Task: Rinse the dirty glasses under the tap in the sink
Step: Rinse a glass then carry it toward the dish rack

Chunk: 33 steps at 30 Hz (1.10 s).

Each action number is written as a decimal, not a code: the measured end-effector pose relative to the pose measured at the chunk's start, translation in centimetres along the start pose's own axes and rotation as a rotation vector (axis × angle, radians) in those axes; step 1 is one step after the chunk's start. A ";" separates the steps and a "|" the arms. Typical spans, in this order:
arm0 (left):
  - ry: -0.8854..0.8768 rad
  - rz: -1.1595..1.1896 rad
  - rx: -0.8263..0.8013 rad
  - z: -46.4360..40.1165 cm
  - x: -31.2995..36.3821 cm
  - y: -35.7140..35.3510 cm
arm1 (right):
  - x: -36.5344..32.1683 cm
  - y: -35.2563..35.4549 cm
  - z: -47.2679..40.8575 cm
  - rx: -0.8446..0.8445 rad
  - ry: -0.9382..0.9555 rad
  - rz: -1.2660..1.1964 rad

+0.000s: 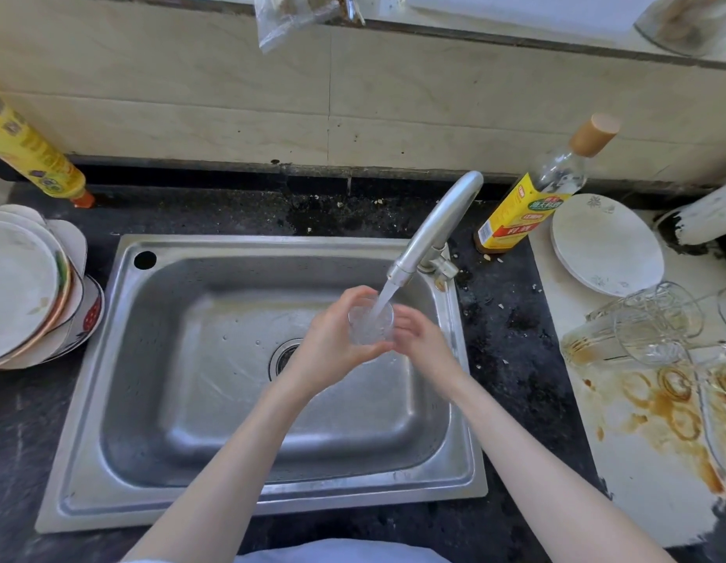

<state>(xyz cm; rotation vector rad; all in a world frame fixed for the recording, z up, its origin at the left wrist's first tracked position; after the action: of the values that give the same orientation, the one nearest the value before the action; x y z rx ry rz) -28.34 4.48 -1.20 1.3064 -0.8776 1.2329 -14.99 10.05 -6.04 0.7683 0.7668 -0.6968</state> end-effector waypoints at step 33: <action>0.355 0.373 0.398 -0.2 -2.0 1.1 | -1.8 5.5 0.3 -0.037 -0.399 -0.947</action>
<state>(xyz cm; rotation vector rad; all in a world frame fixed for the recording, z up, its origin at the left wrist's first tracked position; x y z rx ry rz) -29.86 4.22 -2.97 1.1991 -0.6529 1.9424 -11.56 13.21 -2.59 0.1697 0.7501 -1.6234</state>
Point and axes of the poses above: each hand's wrist, its own z-axis away from the middle knuckle, its own y-axis out of the back of the hand, x = y × z, the point moved 5 cm from there along -z, towards the middle knuckle, and after that the axes turned 10 degrees about z, right-handed, at the moved point
